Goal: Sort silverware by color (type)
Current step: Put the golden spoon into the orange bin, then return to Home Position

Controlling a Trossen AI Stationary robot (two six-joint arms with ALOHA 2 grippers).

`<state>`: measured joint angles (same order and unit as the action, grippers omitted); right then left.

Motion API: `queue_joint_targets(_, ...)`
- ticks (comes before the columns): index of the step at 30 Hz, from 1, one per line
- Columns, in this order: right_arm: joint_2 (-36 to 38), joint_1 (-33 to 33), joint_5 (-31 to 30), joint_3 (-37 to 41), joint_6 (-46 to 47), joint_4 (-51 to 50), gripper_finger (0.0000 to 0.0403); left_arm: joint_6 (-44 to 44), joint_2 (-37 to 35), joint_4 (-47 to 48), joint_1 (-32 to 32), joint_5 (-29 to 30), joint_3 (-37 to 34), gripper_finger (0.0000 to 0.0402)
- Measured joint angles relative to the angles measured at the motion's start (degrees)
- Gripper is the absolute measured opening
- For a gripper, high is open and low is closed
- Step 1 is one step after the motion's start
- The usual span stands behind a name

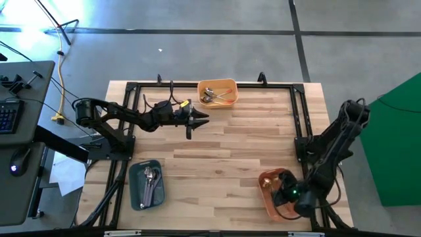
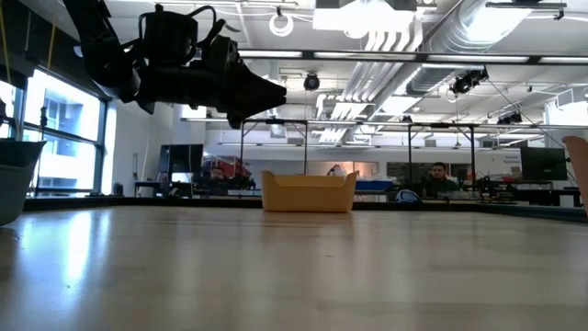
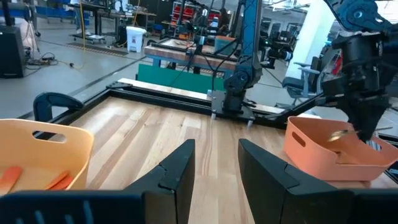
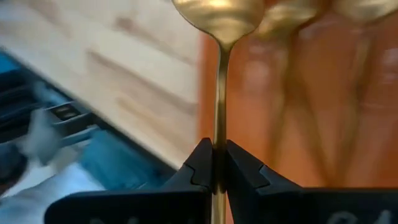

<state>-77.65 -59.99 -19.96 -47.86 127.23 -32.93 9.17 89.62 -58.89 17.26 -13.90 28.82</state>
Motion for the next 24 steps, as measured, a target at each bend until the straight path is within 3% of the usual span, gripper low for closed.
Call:
queue_joint_targets(13,-0.87,2.78,10.73,0.02,0.38,-10.93,0.0017,1.05,0.0,0.68,0.0,0.23,0.0,0.0113)
queue_joint_targets(24,-0.85,4.14,13.41,-0.04,-1.59,-17.48,0.0107,0.2,0.0,0.68,0.0,0.2,0.0,0.0113)
